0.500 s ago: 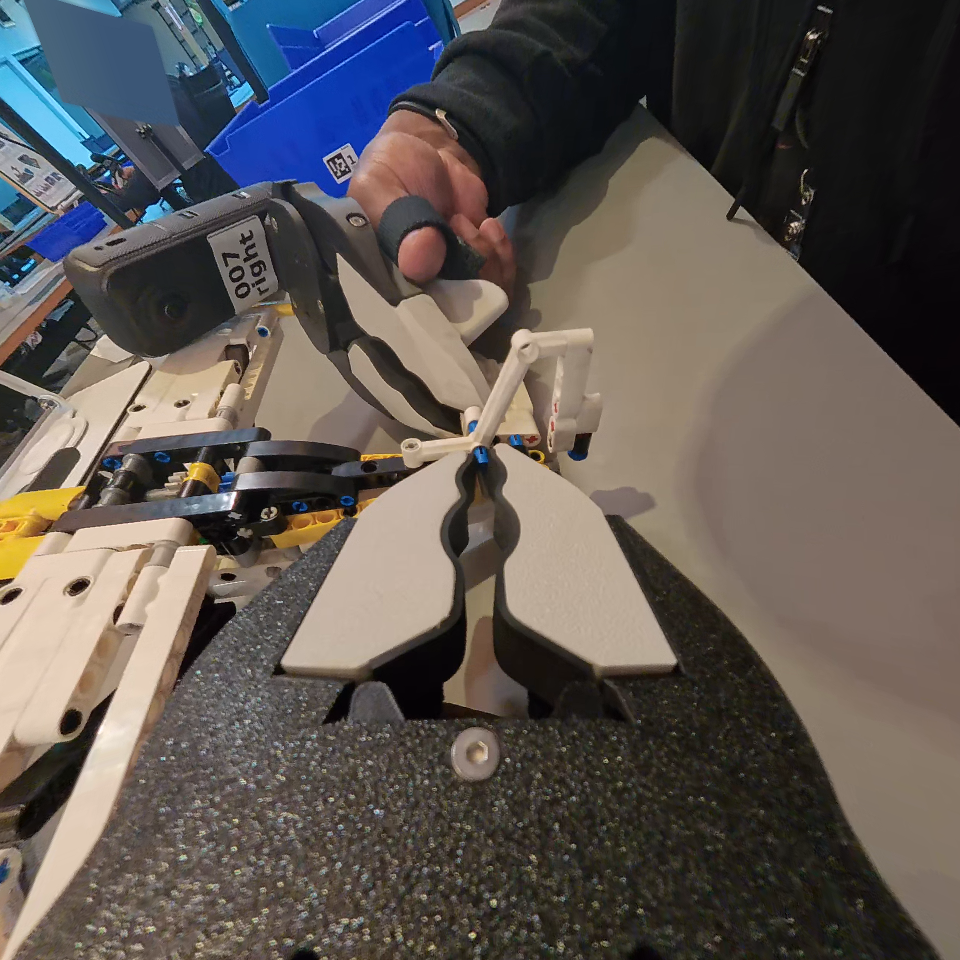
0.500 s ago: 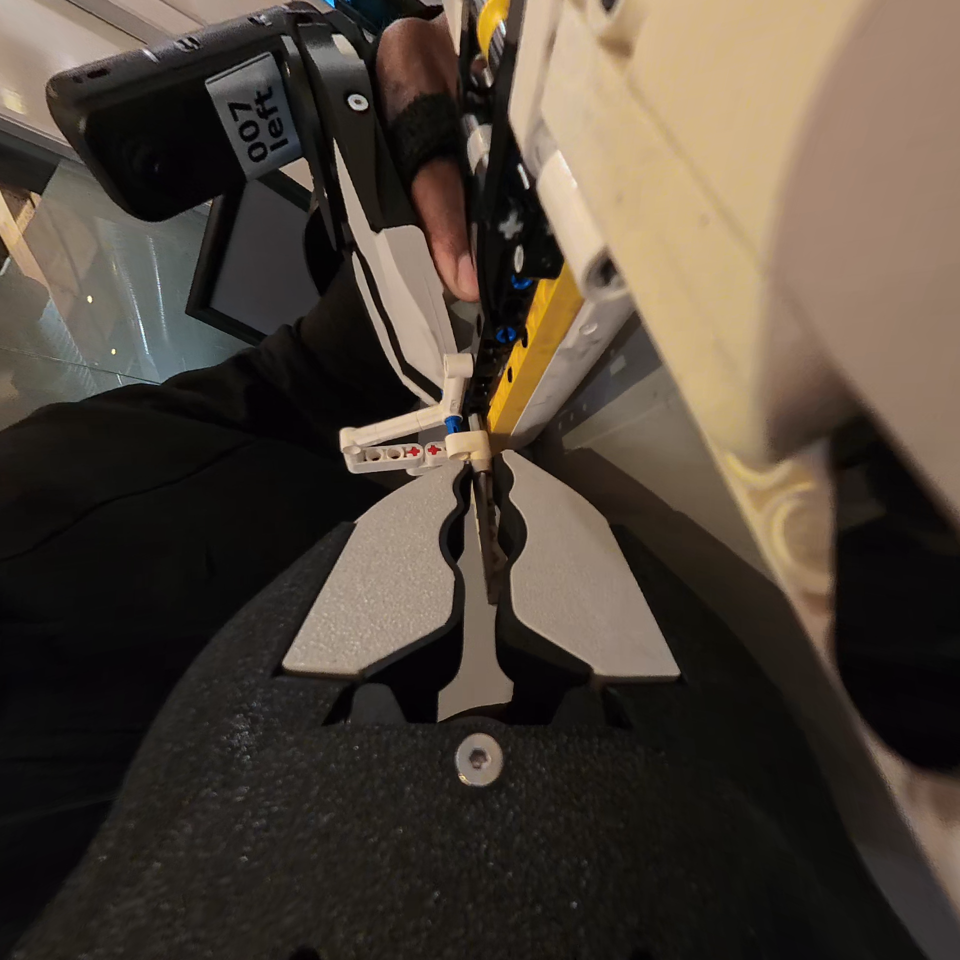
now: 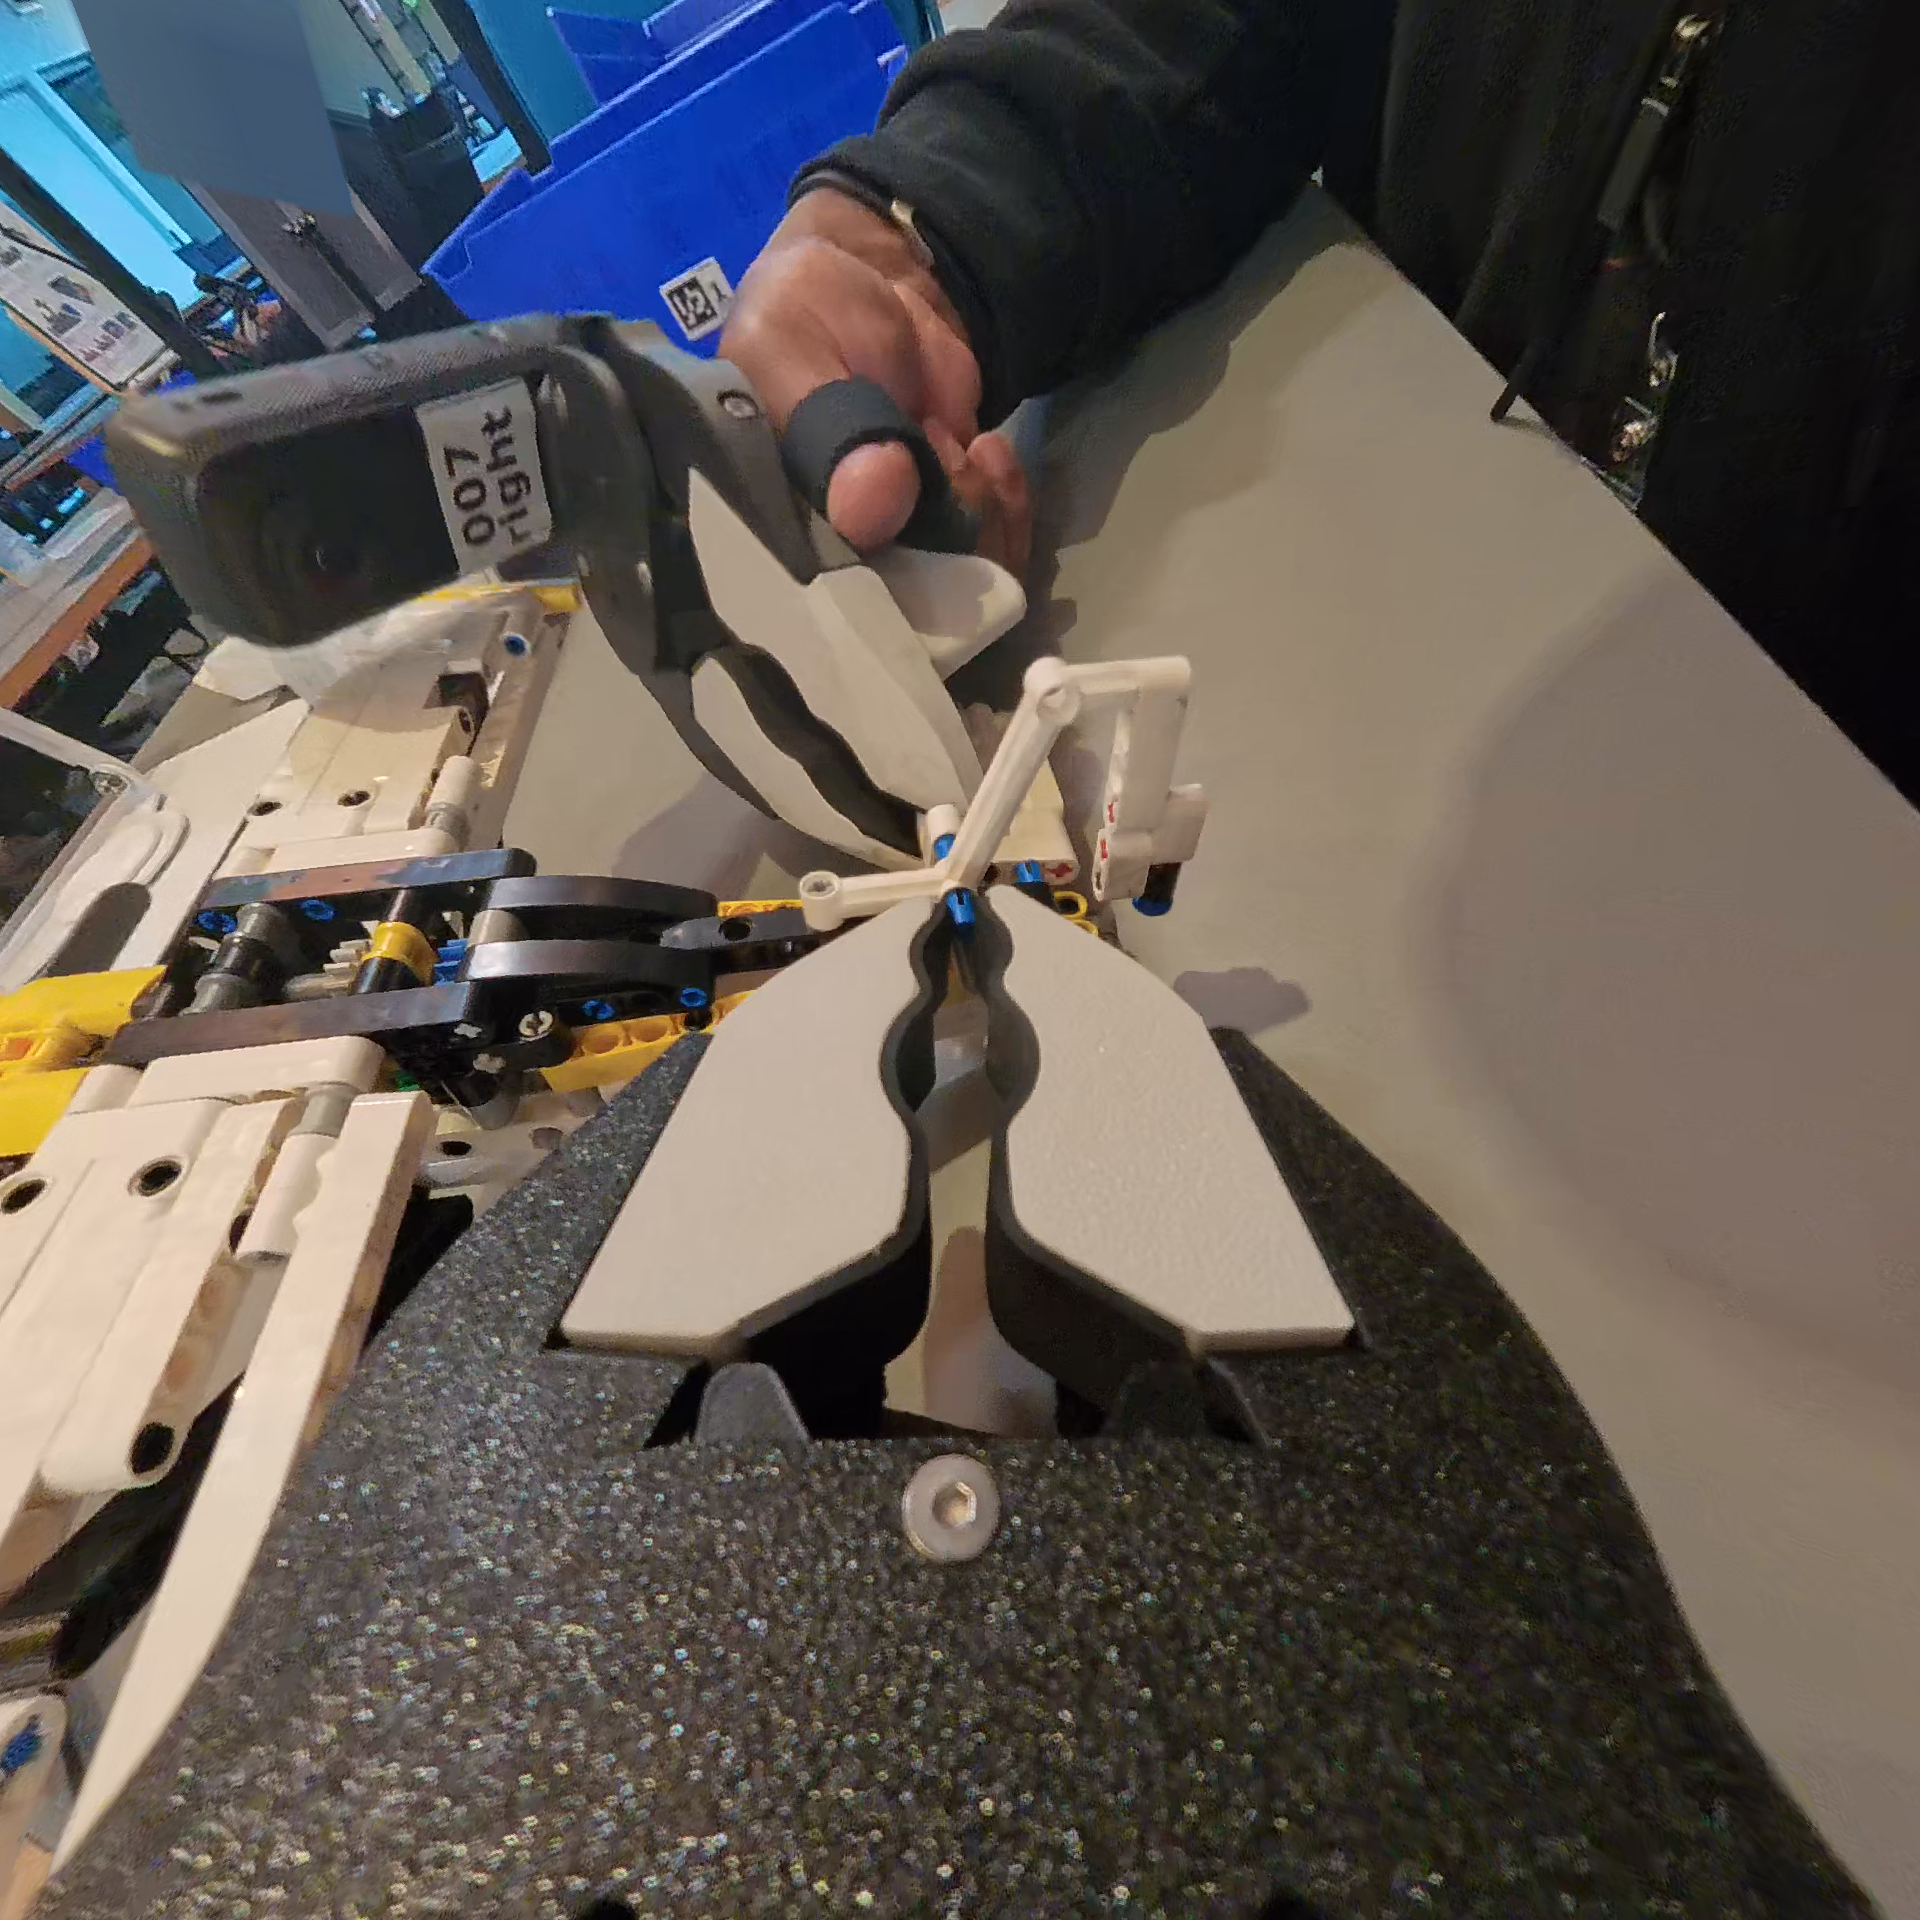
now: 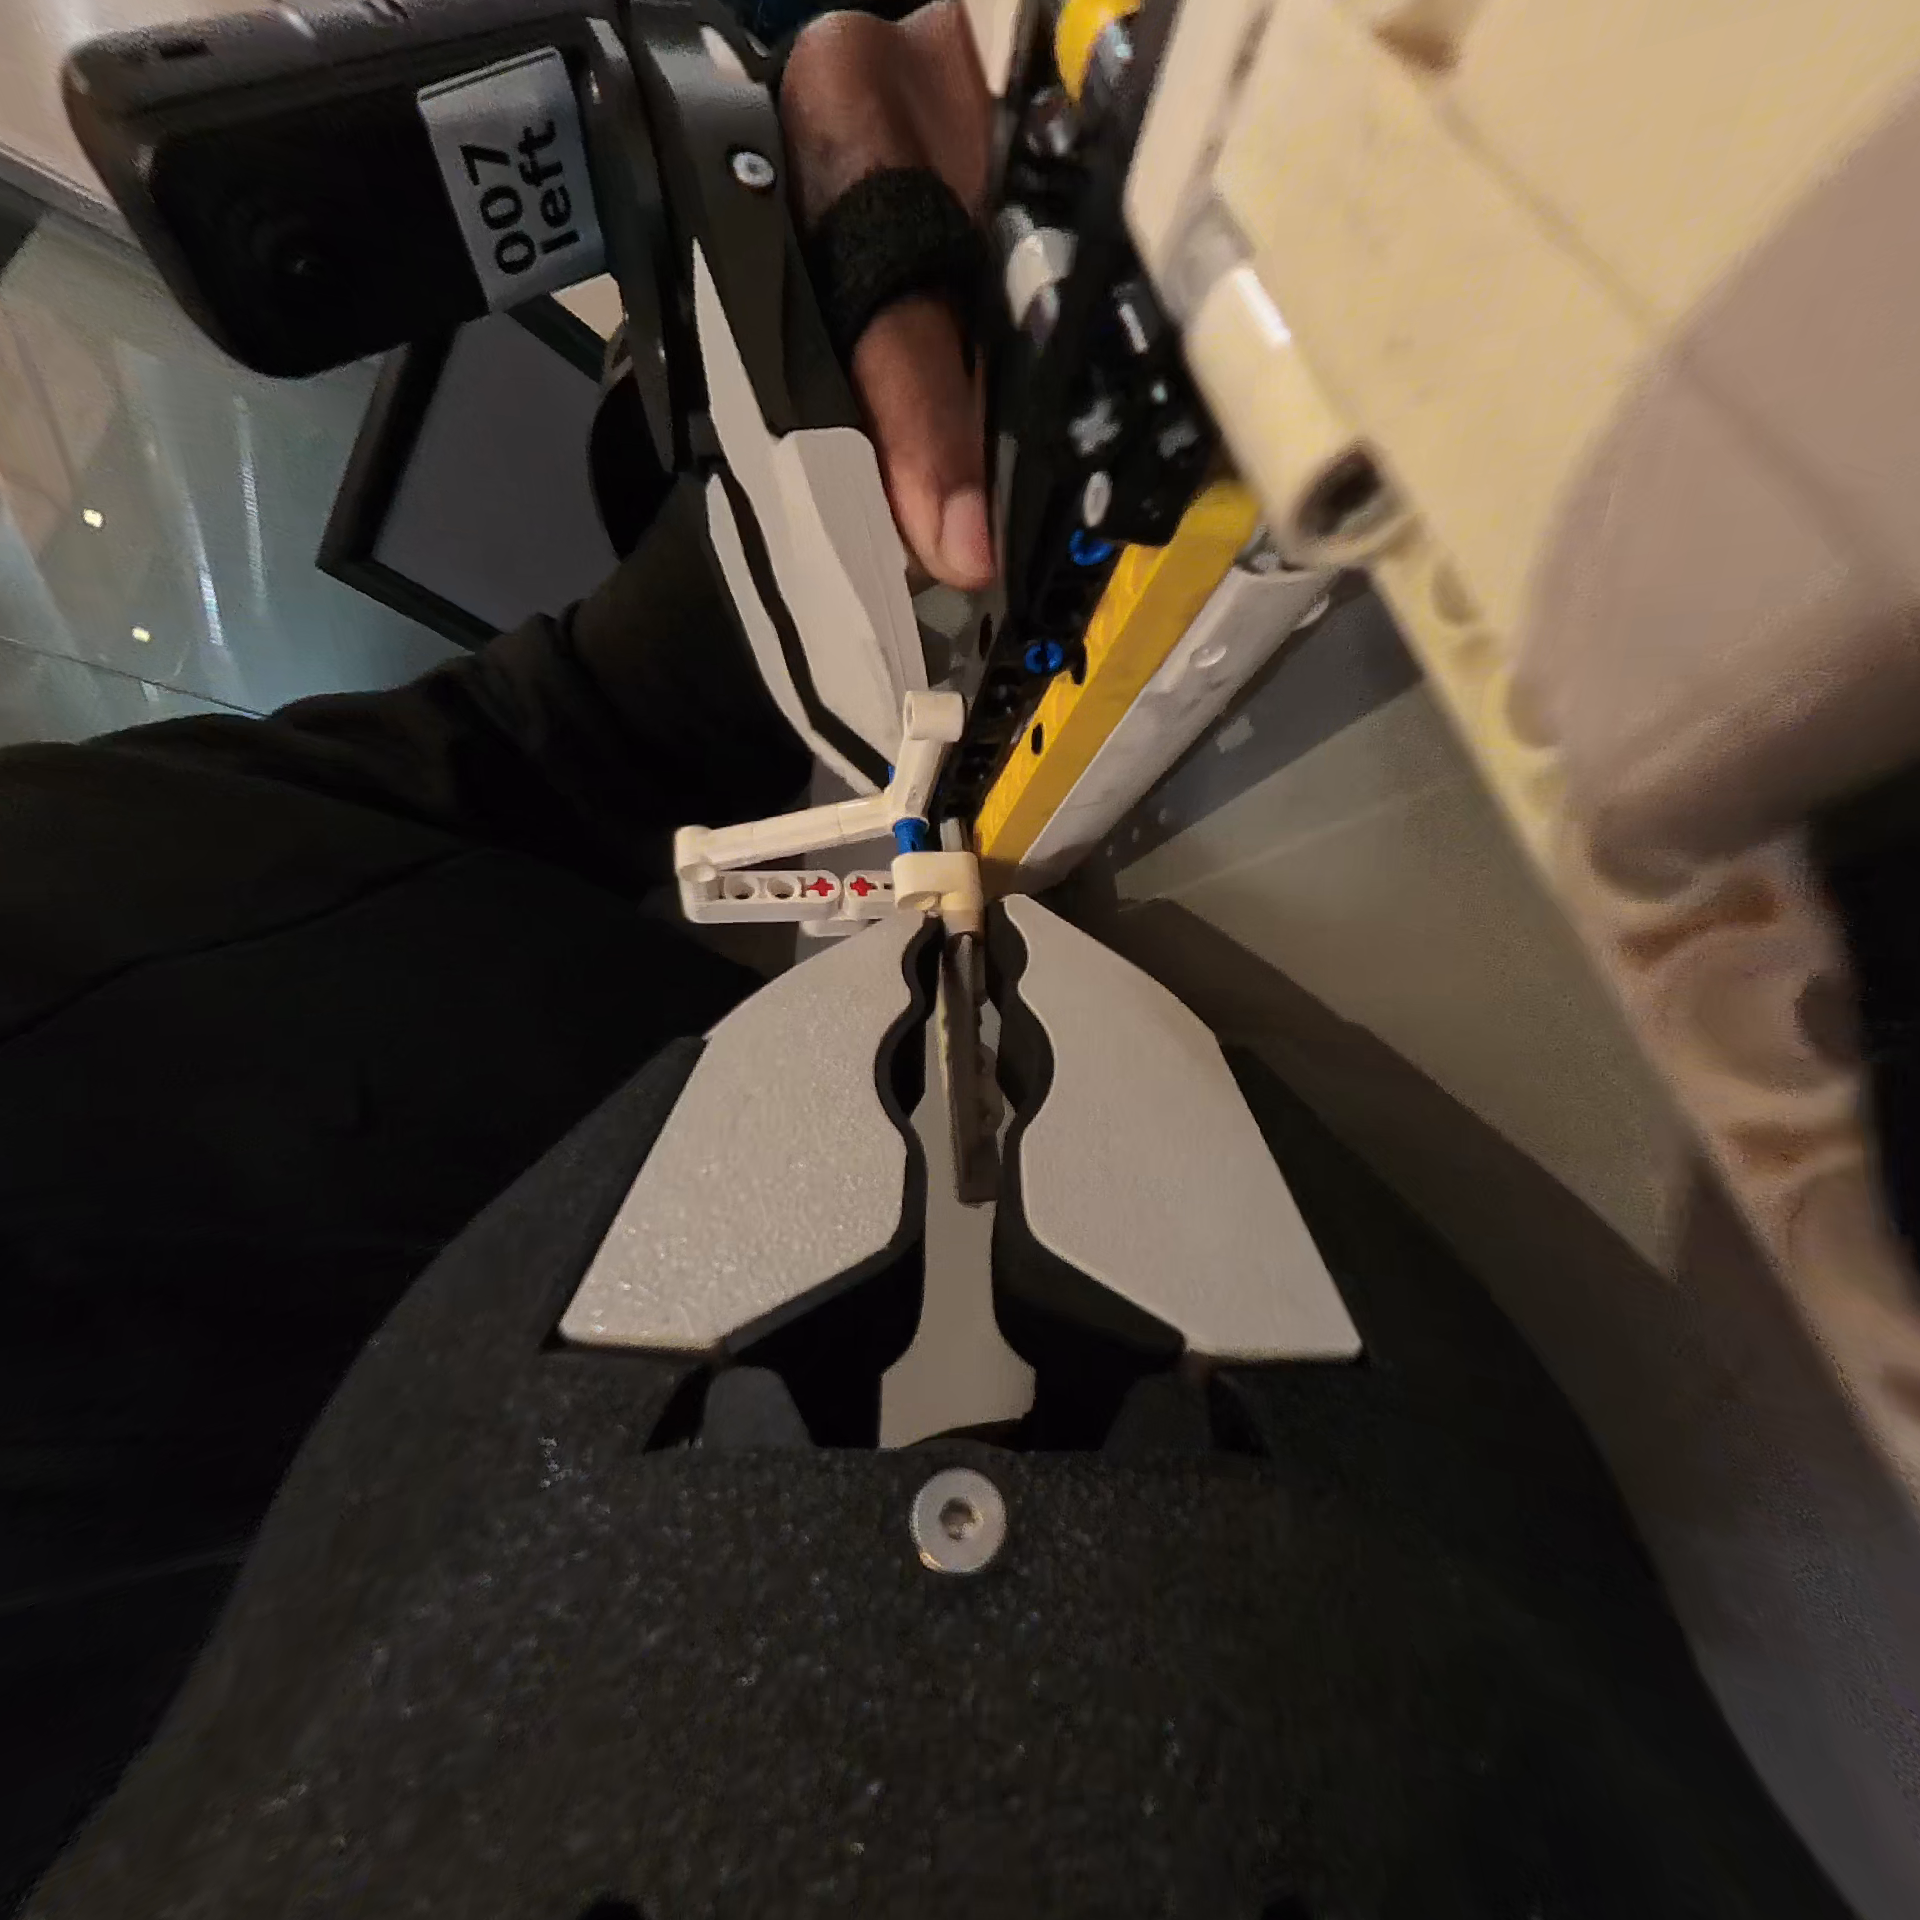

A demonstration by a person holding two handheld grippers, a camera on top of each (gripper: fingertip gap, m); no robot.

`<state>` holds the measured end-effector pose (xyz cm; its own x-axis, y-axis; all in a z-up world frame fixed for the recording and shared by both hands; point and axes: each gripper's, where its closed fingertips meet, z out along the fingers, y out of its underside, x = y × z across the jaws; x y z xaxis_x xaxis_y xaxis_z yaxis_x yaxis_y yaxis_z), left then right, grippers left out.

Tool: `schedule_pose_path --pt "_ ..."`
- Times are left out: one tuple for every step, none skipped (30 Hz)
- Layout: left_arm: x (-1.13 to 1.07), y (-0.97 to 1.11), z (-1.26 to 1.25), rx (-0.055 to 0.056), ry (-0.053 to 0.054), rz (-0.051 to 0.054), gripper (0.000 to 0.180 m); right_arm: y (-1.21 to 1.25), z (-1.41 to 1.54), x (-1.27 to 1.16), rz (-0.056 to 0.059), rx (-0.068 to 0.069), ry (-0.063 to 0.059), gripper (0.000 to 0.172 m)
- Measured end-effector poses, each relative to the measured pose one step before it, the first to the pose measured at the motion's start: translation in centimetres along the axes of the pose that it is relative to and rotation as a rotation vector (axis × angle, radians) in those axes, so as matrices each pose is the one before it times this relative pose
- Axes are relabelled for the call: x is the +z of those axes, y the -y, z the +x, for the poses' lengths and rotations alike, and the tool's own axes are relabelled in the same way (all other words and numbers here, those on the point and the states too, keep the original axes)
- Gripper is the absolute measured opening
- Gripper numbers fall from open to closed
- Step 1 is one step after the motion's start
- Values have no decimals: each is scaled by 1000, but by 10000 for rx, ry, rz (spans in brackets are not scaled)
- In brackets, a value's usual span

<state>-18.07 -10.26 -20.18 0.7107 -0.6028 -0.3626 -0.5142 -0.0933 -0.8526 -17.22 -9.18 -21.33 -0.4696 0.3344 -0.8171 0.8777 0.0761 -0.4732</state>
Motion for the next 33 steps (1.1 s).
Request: schedule_pose_path --pt "9 4 -6 11 23 -2 4 6 42 -74 72 -252 -152 8" --pt "-14 16 -20 -15 1 11 4 -14 23 -18 47 -167 -111 8" --pt "-5 14 -31 -16 19 12 4 33 -4 -27 76 -163 -81 8" --pt "30 -18 -41 7 46 -18 4 32 27 -64 73 -183 -114 9" --pt "38 -33 -55 5 54 -35 4 80 136 -75 92 -172 -178 11" --pt "23 -10 -22 5 24 -15 4 35 92 -81 46 -131 -128 12" --pt "3 8 -9 15 27 2 4 7 79 -36 27 -87 -93 14" --pt "-1 3 -16 12 29 3 4 10 4 -28 30 -44 -30 15" --pt "-11 10 -23 -4 24 13 4 -2 -32 -11 10 -25 4 15" --pt "5 -7 -29 -6 27 -10 4 -77 44 -15 -36 -27 -42 17" --pt "30 -15 -14 6 19 -23 4 -87 85 -16 -45 -19 -68 18" --pt "22 -9 -13 -4 17 -10 4 16 34 -13 15 -4 -27 19" --pt "28 -11 -30 -7 20 -19 4 81 -72 -1 46 -17 49 18" --pt "30 18 8 -5 5 0 4 -24 -113 41 -30 -50 55 12" --pt "-13 8 -3 -3 0 4 4 -15 6 75 -39 -66 -31 11" --pt "-17 7 -34 -15 19 12 4 78 22 26 31 -55 -29 11" --pt "7 1 -32 -16 22 -7 4 35 -2 -21 20 -10 6 11" --pt "18 -18 -67 -28 36 -21 4 41 32 -39 26 52 19 11" --pt "19 -20 -38 -18 22 -18 4 41 25 -57 29 40 15 10" --pt "9 -10 -10 -6 2 -10 4 -7 8 -8 -9 27 15 10" --pt "8 0 -6 -8 5 -1 4 -13 -4 -6 -26 -29 6 10" --pt "5 -21 -57 -10 47 -22 4 17 26 8 -13 -55 -29 10" --pt "-18 5 -78 -20 56 10 4 40 52 -6 13 -34 -43 10" --pt "-1 -4 -86 -38 51 -7 4 71 21 -33 39 -19 -12 10" --pt "31 -49 -96 -42 51 -37 4 57 68 -35 28 44 -18 10" --pt "14 -8 -56 -40 27 -16 4 41 58 -29 19 53 -13 10" --pt "15 -11 -41 -54 1 -8 4 26 29 -8 9 7 -11 10" --pt "16 -23 -35 -25 11 -25 4 6 61 5 -14 -5 -34 10" --pt "-11 14 7 -11 -10 13 4 -8 17 26 -38 -24 -17 10" --pt "-24 29 -8 -22 -15 23 4 -8 -11 40 -45 -42 13 10" --pt "9 2 0 -2 -3 0 4 -5 17 42 -59 -18 20 10" --pt "73 76 15 10 -2 25 4 20 1 42 -38 -18 26 10" --pt "71 0 52 10 -30 -16 4 60 -95 126 -29 -27 56 10"
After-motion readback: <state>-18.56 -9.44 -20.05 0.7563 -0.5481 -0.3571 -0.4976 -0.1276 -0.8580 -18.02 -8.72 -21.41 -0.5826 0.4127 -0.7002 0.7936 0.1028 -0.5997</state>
